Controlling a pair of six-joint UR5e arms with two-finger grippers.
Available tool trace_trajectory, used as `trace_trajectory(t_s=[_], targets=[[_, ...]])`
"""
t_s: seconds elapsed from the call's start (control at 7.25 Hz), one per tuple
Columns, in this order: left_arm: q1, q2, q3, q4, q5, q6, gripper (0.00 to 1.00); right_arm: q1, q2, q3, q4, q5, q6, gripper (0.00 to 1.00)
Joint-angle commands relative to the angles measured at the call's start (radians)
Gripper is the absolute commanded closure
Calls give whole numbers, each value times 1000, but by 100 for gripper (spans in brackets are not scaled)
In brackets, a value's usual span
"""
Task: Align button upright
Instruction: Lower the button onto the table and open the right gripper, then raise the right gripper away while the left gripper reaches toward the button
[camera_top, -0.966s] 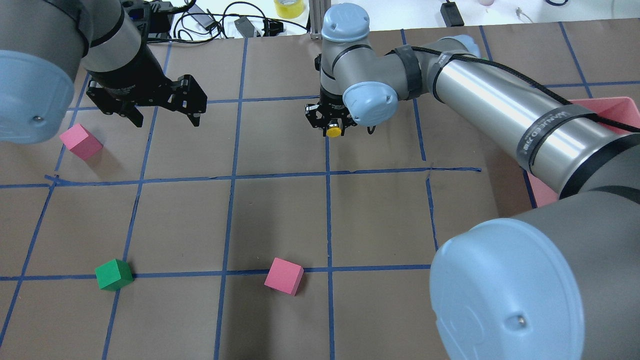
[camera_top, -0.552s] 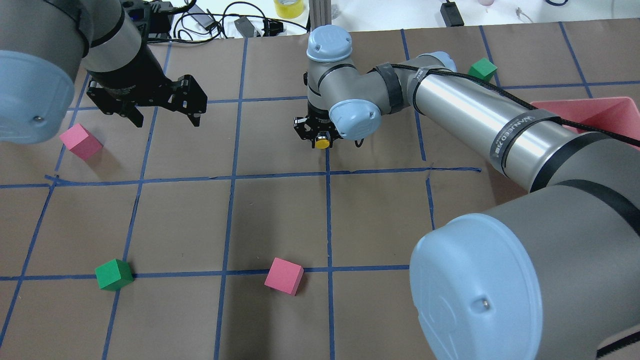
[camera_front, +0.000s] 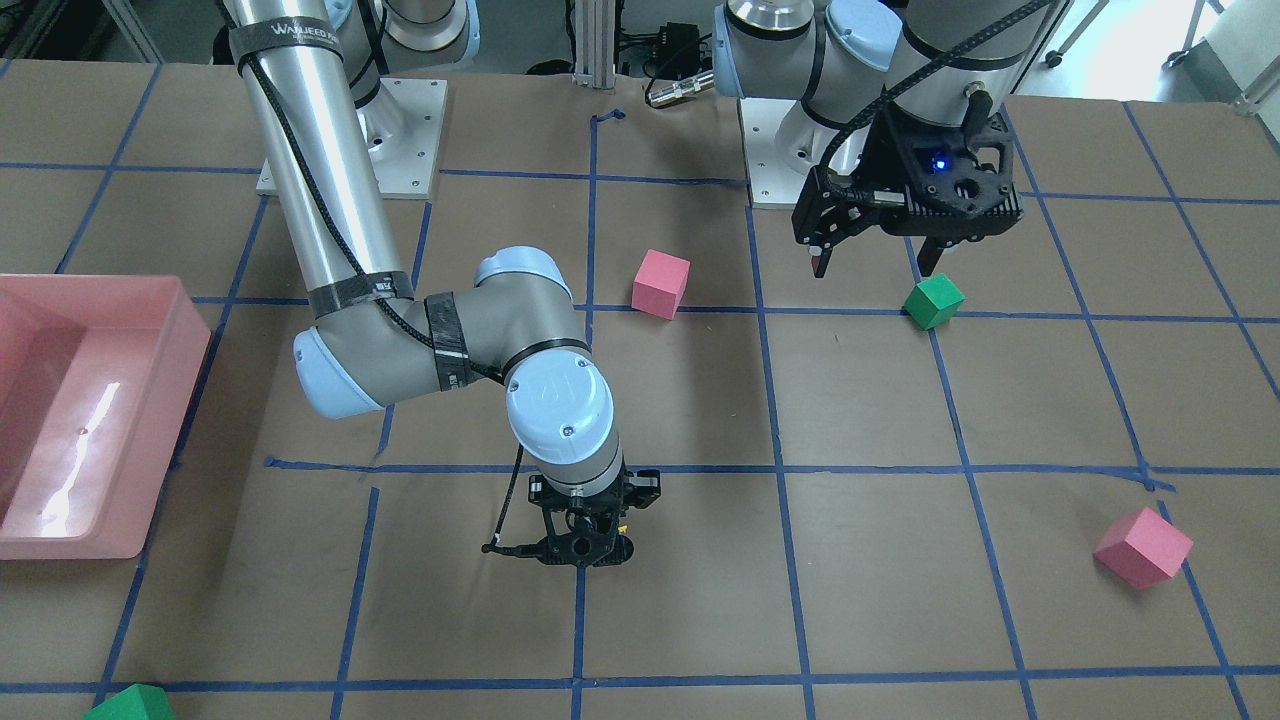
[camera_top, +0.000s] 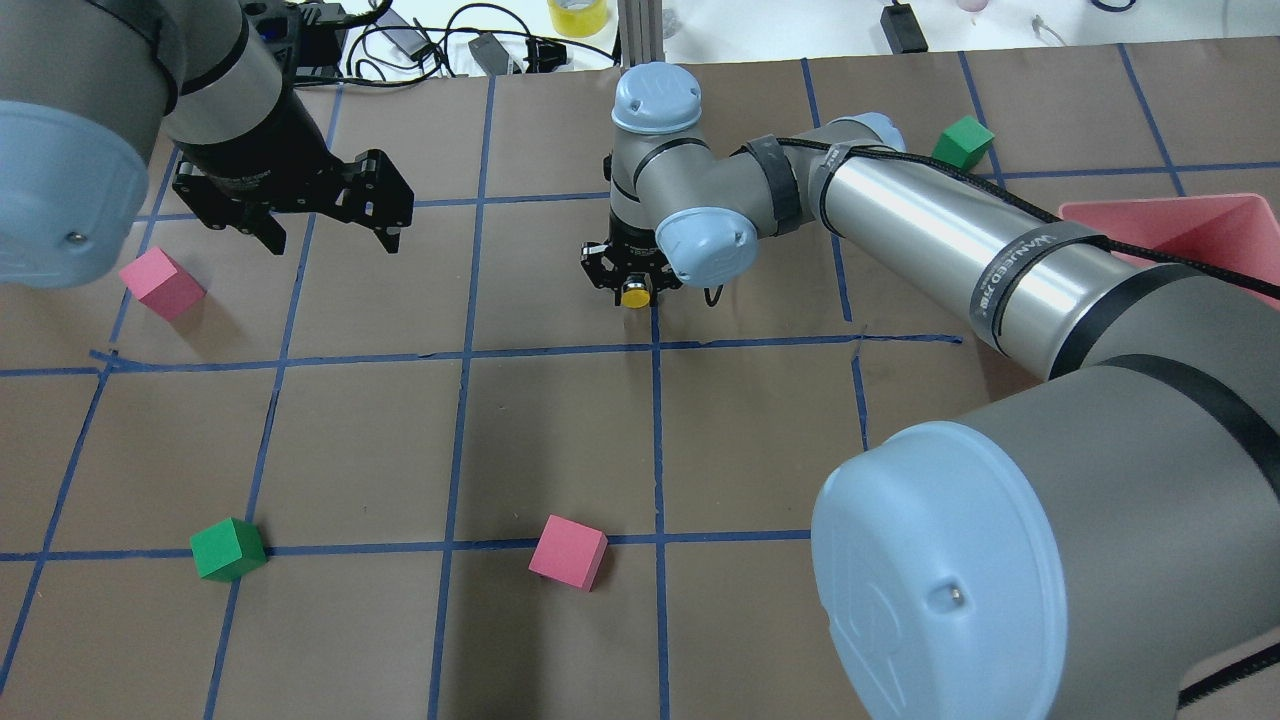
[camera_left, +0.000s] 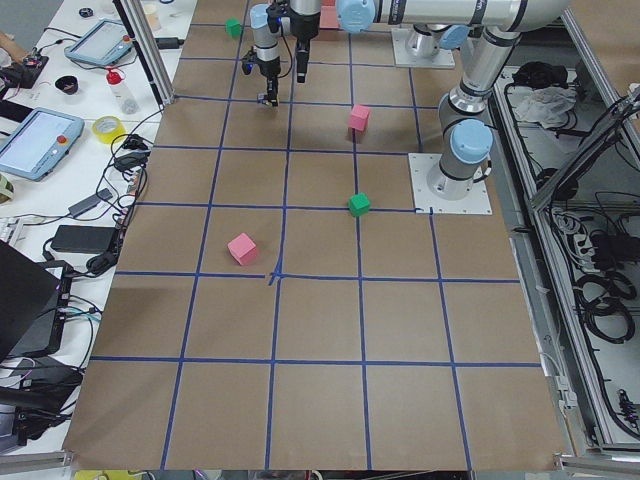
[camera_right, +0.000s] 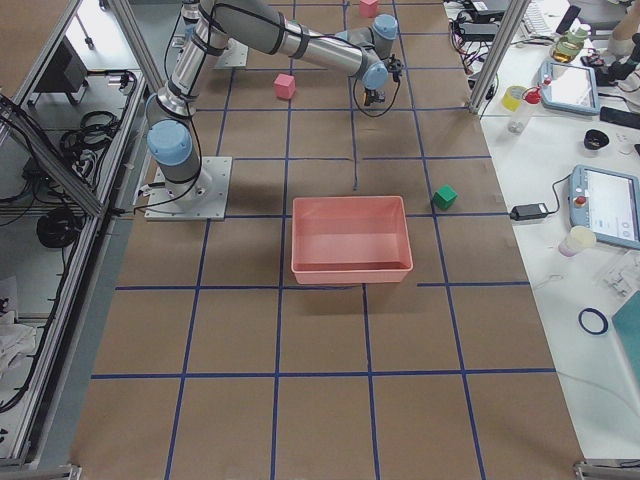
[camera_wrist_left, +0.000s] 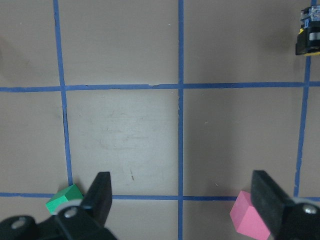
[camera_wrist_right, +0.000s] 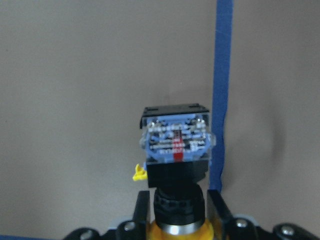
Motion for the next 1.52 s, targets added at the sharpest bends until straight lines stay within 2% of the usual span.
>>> trace_trajectory(t_s=[0.0,0.14,0.41,0.55,1.1,1.38], targets=[[1,0,0,0,1,0,0,0,-4,2,-2,-11,-6,21],[-1,0,0,0,1,0,0,0,-5,0,-2,-12,-4,1],[1,0,0,0,1,0,0,-3,-63,-3,2,-18,-4,0],[1,0,-2,0,1,0,0,-16,-128,8,18,-59,-9,0],[1,-12,-13,15,5,-5,0,-162,-350,34,292,-63,-10,0],[-6,-49,-31,102,2,-14,0,-220,-457,48,404,-61,-29,0]])
